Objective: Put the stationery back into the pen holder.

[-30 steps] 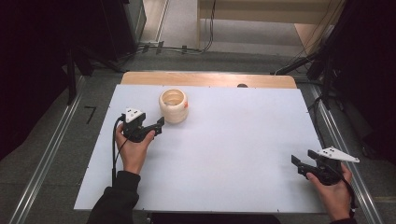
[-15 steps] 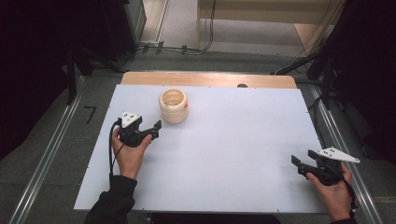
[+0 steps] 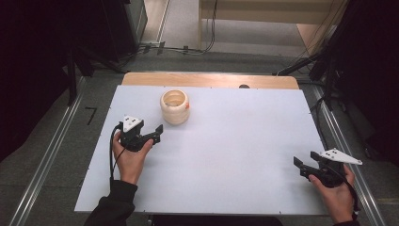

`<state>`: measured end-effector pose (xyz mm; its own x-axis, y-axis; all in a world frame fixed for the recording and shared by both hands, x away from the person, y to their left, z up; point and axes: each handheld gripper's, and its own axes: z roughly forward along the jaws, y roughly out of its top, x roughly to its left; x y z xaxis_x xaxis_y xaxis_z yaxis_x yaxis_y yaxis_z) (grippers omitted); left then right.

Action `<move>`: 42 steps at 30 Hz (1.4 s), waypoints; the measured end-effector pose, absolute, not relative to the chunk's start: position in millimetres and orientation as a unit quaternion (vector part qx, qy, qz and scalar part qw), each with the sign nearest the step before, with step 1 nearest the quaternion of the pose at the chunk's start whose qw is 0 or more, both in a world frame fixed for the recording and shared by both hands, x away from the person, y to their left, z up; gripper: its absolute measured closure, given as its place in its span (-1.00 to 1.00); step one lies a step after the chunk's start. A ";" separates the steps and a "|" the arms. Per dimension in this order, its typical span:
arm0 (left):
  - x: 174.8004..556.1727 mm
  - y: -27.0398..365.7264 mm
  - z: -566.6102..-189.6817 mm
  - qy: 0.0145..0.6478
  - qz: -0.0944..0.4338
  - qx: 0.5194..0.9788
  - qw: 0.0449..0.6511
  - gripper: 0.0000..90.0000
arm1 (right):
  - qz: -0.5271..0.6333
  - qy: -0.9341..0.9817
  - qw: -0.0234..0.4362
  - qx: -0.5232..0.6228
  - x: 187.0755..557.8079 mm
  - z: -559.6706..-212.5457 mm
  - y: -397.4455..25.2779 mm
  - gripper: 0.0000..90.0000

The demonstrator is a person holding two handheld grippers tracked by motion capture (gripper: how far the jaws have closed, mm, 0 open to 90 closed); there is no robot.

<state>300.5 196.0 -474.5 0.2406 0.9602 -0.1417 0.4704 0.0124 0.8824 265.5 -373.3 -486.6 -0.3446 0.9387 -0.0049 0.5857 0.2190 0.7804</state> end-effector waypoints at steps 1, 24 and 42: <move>299.8 195.8 -475.1 0.552 0.271 0.648 0.449 -0.52 | 0.354 0.740 0.249 0.515 265.5 -486.7 -373.3 -0.41; 286.1 195.6 -476.0 0.549 0.266 0.653 0.450 -0.53 | 0.353 0.740 0.248 0.516 266.0 -487.6 -373.5 -0.41; 274.7 194.8 -477.8 0.542 0.269 0.658 0.448 -0.55 | 0.354 0.739 0.249 0.517 265.5 -486.9 -373.4 -0.41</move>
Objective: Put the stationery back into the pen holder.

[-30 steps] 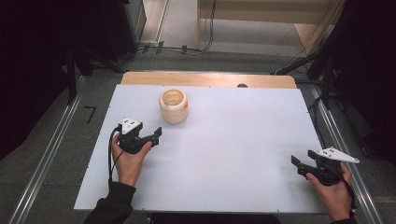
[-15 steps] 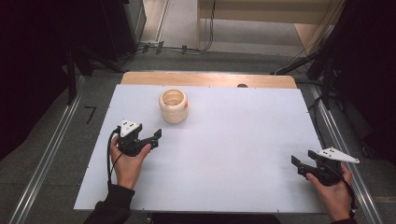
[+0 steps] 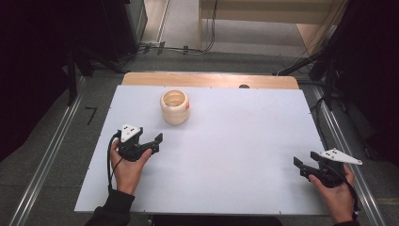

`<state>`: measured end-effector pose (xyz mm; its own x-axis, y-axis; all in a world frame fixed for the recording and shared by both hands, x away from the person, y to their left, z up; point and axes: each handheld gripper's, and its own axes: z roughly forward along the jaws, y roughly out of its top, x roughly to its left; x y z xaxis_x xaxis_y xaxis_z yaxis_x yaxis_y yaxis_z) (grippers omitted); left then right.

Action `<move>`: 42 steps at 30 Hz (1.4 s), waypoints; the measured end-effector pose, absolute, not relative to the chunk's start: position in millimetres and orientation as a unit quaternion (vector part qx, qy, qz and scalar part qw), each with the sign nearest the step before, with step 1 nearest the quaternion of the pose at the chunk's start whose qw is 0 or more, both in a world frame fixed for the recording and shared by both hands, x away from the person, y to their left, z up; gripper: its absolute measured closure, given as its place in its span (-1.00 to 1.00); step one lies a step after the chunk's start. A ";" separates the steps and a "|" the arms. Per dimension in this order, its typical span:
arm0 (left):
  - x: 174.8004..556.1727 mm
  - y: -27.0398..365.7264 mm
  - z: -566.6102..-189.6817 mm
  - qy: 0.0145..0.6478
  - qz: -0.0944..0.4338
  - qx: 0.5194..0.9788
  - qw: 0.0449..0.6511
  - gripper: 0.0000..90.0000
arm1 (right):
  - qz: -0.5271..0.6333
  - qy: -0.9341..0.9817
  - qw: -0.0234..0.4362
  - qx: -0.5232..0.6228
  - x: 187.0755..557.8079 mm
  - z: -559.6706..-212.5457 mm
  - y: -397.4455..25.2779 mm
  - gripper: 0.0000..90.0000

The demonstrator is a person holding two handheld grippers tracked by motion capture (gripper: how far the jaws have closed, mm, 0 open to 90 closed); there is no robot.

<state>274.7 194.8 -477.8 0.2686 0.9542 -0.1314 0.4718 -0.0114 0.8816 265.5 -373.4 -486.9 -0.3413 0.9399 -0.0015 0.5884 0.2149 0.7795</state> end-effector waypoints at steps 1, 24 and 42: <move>274.1 194.8 -477.9 0.541 0.269 0.659 0.449 -0.55 | 0.354 0.738 0.249 0.518 265.5 -486.9 -373.5 -0.41; 254.6 194.7 -480.2 0.534 0.269 0.664 0.449 -0.56 | 0.353 0.738 0.254 0.516 263.9 -485.8 -374.9 -0.41; 234.1 198.4 -479.4 0.530 0.259 0.664 0.460 -0.56 | 0.351 0.742 0.245 0.516 267.4 -488.4 -368.4 -0.41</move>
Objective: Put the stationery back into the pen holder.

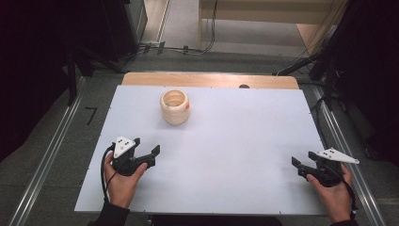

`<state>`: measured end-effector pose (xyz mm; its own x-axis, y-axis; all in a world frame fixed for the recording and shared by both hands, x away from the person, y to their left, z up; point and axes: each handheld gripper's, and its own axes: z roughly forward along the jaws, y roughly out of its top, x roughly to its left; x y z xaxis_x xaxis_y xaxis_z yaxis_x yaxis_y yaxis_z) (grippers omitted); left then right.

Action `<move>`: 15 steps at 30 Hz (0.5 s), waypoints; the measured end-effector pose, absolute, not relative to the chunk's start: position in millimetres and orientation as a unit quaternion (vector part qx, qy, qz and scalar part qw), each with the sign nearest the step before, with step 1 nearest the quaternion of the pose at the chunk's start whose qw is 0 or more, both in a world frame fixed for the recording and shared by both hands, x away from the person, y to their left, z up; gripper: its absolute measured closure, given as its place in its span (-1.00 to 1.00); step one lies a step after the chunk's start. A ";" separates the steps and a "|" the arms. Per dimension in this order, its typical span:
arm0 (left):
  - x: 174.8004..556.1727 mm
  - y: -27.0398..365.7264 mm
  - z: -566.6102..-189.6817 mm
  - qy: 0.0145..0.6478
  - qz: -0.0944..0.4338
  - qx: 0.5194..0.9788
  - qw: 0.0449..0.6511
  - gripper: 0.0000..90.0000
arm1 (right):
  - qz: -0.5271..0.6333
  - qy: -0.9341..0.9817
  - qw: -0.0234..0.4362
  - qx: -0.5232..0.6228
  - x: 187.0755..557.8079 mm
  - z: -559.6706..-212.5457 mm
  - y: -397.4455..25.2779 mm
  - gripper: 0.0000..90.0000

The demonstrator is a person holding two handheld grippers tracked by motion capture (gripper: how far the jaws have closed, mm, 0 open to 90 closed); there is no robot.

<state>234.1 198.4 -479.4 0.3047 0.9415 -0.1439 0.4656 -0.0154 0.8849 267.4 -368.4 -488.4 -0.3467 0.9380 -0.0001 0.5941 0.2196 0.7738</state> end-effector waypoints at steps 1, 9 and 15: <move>232.9 198.2 -479.2 0.529 0.259 0.664 0.462 -0.56 | 0.351 0.742 0.244 0.516 267.5 -488.6 -368.6 -0.41; 227.6 197.2 -479.4 0.522 0.262 0.672 0.456 -0.56 | 0.351 0.741 0.246 0.517 267.2 -487.8 -369.8 -0.41; 228.8 199.2 -481.5 0.523 0.258 0.674 0.453 -0.56 | 0.348 0.741 0.249 0.518 266.5 -487.9 -370.1 -0.41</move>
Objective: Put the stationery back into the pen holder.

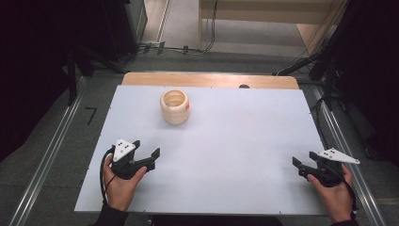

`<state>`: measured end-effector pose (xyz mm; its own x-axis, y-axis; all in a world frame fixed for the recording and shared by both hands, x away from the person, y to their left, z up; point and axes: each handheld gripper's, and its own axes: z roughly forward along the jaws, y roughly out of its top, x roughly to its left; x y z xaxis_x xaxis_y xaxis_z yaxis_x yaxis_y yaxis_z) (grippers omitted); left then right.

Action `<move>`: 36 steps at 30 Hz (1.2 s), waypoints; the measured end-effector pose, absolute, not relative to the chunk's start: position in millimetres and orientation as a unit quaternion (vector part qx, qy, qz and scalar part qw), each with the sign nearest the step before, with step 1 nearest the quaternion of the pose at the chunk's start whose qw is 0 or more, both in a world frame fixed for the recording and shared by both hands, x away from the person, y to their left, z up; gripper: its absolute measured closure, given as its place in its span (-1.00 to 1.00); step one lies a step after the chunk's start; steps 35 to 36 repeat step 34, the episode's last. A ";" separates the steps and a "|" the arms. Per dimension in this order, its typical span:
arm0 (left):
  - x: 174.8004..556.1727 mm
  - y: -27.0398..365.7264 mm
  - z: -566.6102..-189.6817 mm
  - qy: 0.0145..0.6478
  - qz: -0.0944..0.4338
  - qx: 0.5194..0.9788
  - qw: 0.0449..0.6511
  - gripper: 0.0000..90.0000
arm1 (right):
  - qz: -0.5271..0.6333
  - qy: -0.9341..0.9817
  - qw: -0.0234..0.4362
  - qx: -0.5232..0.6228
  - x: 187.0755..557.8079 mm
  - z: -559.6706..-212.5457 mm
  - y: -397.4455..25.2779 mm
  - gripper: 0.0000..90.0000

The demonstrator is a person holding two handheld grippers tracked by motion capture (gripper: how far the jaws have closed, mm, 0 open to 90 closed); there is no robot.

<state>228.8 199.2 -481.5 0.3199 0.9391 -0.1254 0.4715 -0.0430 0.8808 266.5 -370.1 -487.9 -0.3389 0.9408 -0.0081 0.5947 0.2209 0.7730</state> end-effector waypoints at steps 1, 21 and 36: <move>228.8 199.8 -482.2 0.524 0.256 0.675 0.452 -0.56 | 0.349 0.741 0.250 0.517 266.1 -487.7 -370.6 -0.41; 219.3 218.0 -484.1 0.542 0.263 0.663 0.445 -0.56 | 0.348 0.740 0.252 0.517 265.1 -487.3 -372.1 -0.41; 221.6 225.5 -486.1 0.552 0.265 0.657 0.440 -0.56 | 0.346 0.739 0.254 0.519 264.9 -487.4 -372.9 -0.41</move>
